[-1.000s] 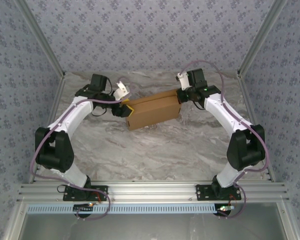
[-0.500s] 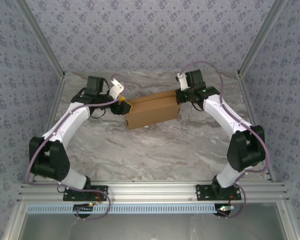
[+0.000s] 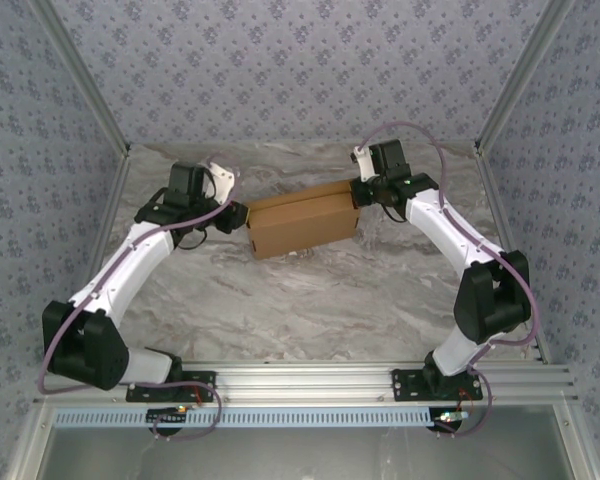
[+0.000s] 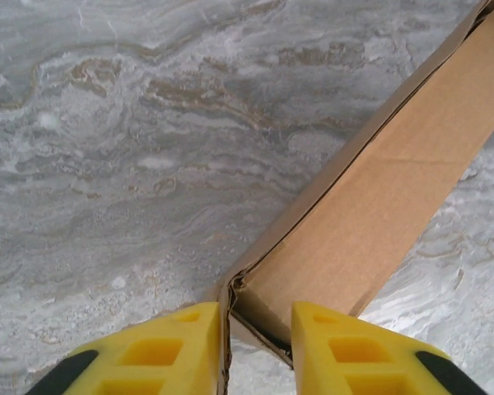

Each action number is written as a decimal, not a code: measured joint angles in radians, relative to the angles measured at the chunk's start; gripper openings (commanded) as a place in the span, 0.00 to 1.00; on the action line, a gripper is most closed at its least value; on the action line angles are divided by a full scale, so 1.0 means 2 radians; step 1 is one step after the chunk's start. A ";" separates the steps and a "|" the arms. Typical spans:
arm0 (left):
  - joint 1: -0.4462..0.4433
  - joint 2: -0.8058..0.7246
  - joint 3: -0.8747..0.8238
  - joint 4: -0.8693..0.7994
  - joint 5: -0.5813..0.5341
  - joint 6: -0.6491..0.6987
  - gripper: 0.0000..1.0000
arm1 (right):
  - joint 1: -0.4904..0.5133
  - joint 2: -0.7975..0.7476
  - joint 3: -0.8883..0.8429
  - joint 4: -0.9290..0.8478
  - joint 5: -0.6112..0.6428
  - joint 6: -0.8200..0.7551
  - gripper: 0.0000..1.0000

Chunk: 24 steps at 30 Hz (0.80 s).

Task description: Fold the paper box

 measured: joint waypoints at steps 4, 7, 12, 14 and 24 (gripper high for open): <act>-0.001 0.013 0.000 -0.007 -0.003 -0.003 0.13 | 0.001 0.000 0.000 0.000 0.003 0.000 0.02; -0.001 0.017 0.001 -0.011 -0.008 -0.004 0.09 | 0.002 0.000 0.000 0.000 0.003 0.000 0.02; -0.004 0.017 0.003 -0.011 -0.017 -0.019 0.06 | 0.002 0.000 0.000 0.000 0.003 0.002 0.02; -0.007 0.017 0.005 -0.012 -0.025 -0.037 0.06 | 0.002 0.000 0.000 0.000 0.003 0.007 0.02; -0.032 0.036 0.030 -0.017 -0.078 -0.166 0.01 | 0.002 0.000 0.001 -0.002 0.012 0.053 0.02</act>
